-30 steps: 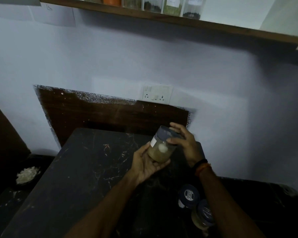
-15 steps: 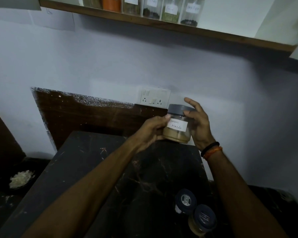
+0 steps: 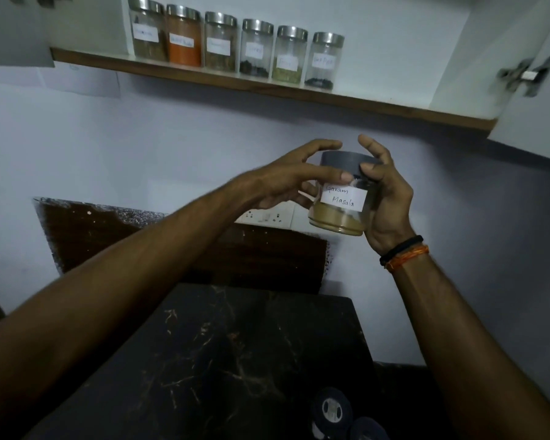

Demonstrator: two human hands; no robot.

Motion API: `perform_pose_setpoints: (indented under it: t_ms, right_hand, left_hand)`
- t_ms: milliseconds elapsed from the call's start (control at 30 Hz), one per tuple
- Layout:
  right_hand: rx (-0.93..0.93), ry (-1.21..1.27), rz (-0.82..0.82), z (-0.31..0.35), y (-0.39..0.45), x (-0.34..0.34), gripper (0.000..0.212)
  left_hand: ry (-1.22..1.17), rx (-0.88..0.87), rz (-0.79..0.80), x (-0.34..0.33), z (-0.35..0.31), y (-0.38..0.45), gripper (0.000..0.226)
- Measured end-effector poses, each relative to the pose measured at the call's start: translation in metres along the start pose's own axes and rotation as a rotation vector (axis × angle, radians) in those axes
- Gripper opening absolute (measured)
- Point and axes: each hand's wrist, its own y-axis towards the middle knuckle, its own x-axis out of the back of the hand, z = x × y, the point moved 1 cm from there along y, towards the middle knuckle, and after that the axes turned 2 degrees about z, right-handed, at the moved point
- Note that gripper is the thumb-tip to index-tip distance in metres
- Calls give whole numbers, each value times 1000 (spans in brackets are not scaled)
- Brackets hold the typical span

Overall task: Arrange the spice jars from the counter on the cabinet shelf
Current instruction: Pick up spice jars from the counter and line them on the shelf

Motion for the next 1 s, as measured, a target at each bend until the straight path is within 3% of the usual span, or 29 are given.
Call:
perform_pose_setpoints:
  t_ms: [100, 267, 367, 500, 700, 867, 1000]
  right_hand:
    - [36, 12, 25, 17, 17, -1, 60]
    - [142, -40, 96, 49, 49, -2, 51]
    - [211, -195, 41, 63, 74, 2, 42]
    - [191, -390, -122, 70, 104, 12, 49]
    - [205, -770, -257, 68, 149, 39, 31]
    - [248, -1134, -262, 70, 191, 61, 23]
    - [116, -1236, -185, 65, 218, 74, 27]
  left_hand:
    - [65, -32, 13, 3, -29, 13, 81]
    - [120, -144, -11, 8, -71, 29, 76]
    - [141, -190, -70, 12, -94, 39, 76]
    - [188, -253, -121, 24, -119, 52, 63]
    - [240, -243, -206, 48, -144, 71, 64]
    - [304, -261, -259, 68, -161, 88, 69]
    - [316, -251, -286, 79, -169, 104, 72]
